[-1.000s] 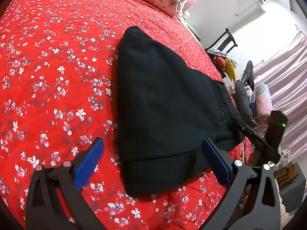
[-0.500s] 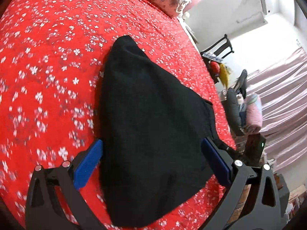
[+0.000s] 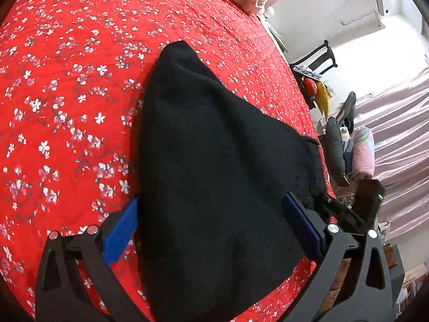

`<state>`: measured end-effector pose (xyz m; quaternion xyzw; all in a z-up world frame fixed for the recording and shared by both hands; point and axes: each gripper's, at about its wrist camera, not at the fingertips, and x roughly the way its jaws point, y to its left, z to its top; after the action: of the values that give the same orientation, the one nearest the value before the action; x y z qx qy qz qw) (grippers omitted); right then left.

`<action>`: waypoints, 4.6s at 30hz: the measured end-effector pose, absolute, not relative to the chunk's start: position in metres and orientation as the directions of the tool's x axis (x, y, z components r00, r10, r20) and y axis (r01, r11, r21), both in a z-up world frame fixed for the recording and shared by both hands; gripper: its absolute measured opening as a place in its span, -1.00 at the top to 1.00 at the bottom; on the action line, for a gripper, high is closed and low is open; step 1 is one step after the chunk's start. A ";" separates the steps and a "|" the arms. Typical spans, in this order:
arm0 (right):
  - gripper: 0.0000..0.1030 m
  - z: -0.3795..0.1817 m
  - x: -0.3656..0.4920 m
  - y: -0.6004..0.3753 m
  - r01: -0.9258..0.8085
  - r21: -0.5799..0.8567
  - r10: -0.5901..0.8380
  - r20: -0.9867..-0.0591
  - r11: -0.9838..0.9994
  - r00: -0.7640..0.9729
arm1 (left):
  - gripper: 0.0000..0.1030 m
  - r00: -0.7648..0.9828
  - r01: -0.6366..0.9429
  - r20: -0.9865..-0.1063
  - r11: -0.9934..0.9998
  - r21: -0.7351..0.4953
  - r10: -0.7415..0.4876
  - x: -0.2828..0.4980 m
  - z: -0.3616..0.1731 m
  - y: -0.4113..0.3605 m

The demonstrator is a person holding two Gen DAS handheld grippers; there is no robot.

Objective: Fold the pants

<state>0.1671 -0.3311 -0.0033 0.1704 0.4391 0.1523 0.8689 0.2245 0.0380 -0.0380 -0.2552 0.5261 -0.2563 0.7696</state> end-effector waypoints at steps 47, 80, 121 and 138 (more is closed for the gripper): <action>0.57 -0.020 0.200 -0.352 0.013 0.630 0.526 -0.658 0.776 0.538 | 0.82 0.482 0.284 -0.735 0.878 -0.385 -0.478 0.234 0.042 0.006; 0.56 -0.005 0.266 -0.344 -0.054 0.645 0.549 -0.600 0.762 0.581 | 0.78 0.559 0.201 -0.704 0.896 -0.396 -0.437 0.277 0.025 0.011; -0.92 0.010 0.086 -0.301 -0.060 0.349 0.240 -0.499 0.935 0.833 | -0.97 0.791 0.282 -0.471 0.916 -0.286 -0.390 0.119 0.039 0.011; -0.97 0.001 0.001 -0.210 -0.021 -0.028 0.007 -0.412 0.999 0.911 | -0.97 0.834 0.094 -0.541 0.995 -0.047 -0.104 0.041 0.013 -0.003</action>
<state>0.0006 -0.2104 0.0007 -0.0159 0.2109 0.0072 0.9774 0.0405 -0.0027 0.0127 -0.0091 0.2831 -0.0515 0.9577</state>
